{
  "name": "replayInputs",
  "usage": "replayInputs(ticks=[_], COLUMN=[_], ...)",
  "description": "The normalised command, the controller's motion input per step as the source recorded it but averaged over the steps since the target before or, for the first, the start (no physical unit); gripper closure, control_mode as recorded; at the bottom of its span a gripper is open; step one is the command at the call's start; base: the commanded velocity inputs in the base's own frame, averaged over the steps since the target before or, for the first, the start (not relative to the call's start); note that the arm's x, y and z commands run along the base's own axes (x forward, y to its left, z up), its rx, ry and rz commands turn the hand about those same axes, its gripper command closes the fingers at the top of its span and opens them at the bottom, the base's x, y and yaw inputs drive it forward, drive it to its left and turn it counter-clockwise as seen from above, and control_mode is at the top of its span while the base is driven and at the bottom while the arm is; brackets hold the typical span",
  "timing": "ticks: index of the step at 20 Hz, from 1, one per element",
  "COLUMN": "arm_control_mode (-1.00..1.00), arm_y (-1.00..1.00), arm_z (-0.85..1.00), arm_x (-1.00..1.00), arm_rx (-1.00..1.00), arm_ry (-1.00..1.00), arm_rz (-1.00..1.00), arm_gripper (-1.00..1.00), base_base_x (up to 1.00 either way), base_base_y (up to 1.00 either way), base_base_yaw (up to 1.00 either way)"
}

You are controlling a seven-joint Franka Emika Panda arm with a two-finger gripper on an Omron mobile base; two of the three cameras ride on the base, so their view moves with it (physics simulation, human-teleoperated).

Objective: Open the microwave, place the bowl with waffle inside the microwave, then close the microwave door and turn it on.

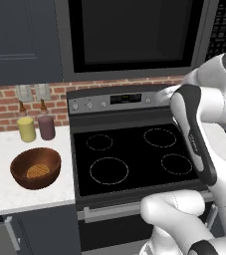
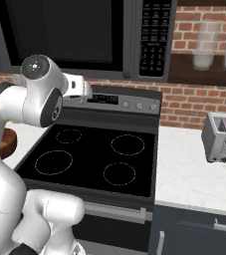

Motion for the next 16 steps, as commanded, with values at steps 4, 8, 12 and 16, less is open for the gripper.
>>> replayInputs(ticks=[4,8,12,16], arm_control_mode=[-1.00,-1.00,-1.00,-1.00], arm_y=[0.00,-0.11,-0.22,-0.16], arm_z=[0.83,0.75,0.73,0.52], arm_x=[-0.22,-0.20,-0.12,-0.17], arm_rx=[0.00,-0.01,0.00,0.00], arm_ry=[-0.26,-0.12,-0.03,-0.04], arm_rz=[0.00,-0.01,-0.10,-0.16], arm_gripper=[-1.00,-1.00,-1.00,-1.00], base_base_x=[0.00,0.00,0.00,0.00], base_base_y=[0.00,0.00,0.00,0.00], base_base_yaw=[0.00,0.00,0.00,0.00])
